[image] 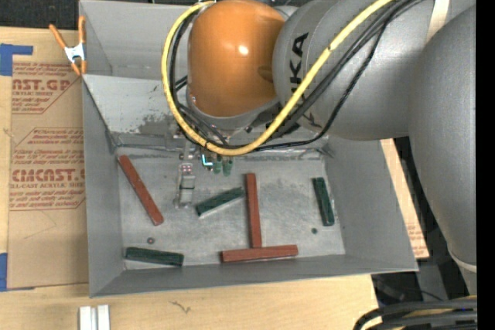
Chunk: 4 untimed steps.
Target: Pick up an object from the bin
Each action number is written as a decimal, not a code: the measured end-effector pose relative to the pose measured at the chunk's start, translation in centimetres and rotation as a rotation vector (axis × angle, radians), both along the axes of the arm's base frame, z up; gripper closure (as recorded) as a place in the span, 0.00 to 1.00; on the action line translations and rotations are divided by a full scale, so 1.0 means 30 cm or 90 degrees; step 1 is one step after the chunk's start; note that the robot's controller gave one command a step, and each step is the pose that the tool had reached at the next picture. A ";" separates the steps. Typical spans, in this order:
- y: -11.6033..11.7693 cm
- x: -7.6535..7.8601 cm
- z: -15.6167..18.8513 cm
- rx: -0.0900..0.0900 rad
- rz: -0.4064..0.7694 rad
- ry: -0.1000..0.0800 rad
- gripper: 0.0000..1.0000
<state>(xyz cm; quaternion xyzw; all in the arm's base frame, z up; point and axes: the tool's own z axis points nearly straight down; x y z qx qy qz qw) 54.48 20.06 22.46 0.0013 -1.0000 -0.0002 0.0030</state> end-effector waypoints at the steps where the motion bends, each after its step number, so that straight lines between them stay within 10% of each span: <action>1: -0.463 0.041 -0.443 -0.001 0.147 0.000 0.00; 2: -0.498 0.002 -0.522 0.001 0.134 -0.002 0.00; 3: -0.496 0.006 -0.516 0.001 0.135 -0.005 1.00; 4: -0.537 -0.026 -0.110 0.000 0.168 -0.010 1.00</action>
Offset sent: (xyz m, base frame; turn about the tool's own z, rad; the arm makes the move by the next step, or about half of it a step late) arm 0.0137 -0.1349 -0.1287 -0.2351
